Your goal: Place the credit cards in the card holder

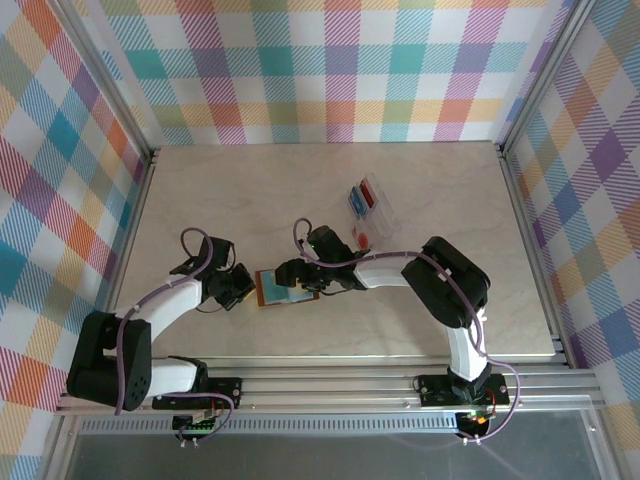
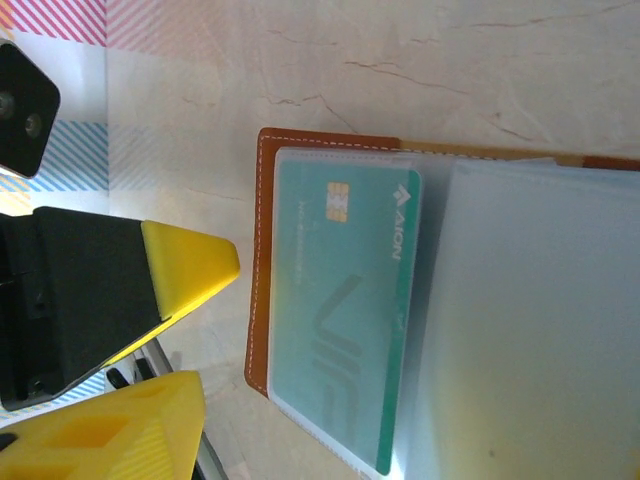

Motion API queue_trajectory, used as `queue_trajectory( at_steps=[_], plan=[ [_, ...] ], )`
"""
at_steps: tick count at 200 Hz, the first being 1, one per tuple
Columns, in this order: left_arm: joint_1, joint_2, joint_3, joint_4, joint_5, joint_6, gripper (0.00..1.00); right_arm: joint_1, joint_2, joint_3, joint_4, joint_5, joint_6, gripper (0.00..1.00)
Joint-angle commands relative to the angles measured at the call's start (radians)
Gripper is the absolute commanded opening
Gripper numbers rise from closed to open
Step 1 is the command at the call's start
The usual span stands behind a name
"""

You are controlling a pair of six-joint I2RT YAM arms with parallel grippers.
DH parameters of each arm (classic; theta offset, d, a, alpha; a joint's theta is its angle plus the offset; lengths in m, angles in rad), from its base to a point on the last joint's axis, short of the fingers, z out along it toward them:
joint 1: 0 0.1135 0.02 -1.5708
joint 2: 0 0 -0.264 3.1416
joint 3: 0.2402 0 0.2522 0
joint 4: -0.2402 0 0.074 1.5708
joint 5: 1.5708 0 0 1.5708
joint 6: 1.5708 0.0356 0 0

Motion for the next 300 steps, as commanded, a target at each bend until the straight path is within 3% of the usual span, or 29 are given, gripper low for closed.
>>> queue_trajectory(
  at_steps=[1,81,143,178,237,300],
  plan=[
    [0.002,0.023,-0.004,0.057,0.018,0.016,0.01,-0.004,-0.031,0.017,-0.068,0.018,-0.049,0.63],
    [-0.062,0.121,0.014,0.118,-0.009,-0.012,0.0,0.023,-0.056,0.081,-0.164,0.065,-0.109,0.6],
    [-0.064,0.144,0.016,0.131,0.0,-0.021,0.0,0.03,0.03,0.15,-0.113,-0.026,-0.097,0.59],
    [-0.05,0.125,0.021,0.098,0.007,-0.021,0.0,0.03,0.076,0.164,-0.12,-0.031,-0.1,0.63],
    [0.008,0.075,0.036,0.08,0.106,-0.019,0.1,0.031,0.106,0.151,-0.077,-0.082,-0.095,0.75],
    [0.052,-0.028,0.072,0.01,0.165,-0.032,0.16,0.03,0.1,0.127,-0.081,-0.063,-0.106,0.8]
  ],
)
